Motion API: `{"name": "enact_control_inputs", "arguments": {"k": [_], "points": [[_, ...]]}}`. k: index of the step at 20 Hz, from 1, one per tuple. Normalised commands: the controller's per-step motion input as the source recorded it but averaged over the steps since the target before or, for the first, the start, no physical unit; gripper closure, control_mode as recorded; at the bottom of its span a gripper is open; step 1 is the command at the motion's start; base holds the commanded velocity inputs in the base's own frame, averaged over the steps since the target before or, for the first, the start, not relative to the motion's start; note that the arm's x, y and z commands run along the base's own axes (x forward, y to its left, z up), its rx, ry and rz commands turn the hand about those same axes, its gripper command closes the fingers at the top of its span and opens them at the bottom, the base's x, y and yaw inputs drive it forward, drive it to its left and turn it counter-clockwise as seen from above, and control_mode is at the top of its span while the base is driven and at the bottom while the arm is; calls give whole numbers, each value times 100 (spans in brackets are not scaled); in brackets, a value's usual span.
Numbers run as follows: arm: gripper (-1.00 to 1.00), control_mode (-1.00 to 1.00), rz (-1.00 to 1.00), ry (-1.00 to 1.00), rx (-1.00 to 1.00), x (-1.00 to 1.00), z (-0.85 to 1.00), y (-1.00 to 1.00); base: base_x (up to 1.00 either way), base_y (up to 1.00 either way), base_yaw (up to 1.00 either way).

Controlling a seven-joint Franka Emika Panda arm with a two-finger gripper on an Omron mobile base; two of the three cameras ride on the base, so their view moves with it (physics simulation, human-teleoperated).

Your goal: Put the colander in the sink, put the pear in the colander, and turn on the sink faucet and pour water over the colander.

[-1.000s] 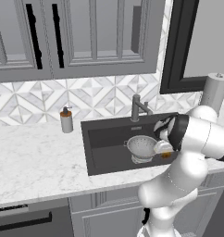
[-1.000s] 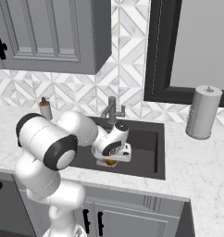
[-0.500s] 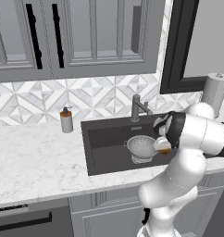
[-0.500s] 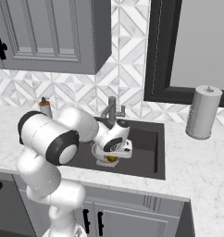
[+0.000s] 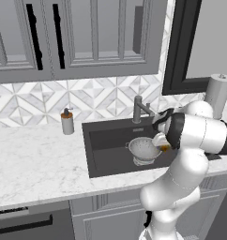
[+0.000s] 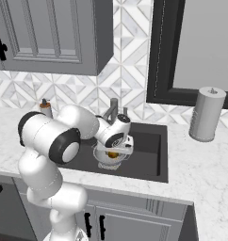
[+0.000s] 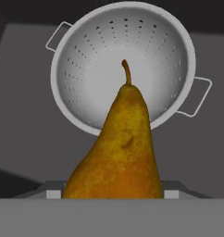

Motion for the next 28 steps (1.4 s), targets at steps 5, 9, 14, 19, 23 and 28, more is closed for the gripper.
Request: {"name": "enact_control_inputs", "arguments": {"k": [5,9,14,19,23,28], "points": [[100,-100,0,0,0,20,-26,18,0,0,0],[100,-100,0,0,0,4,-49,7,0,0,0],[100,-100,1,-1,0,2,-41,0,0,0,0],[100,-100,0,-3,0,18,-10,0,0,0,0],[100,-100,0,0,0,37,0,5,0,0,0],[100,-100,0,0,0,17,0,3,0,0,0]]}}
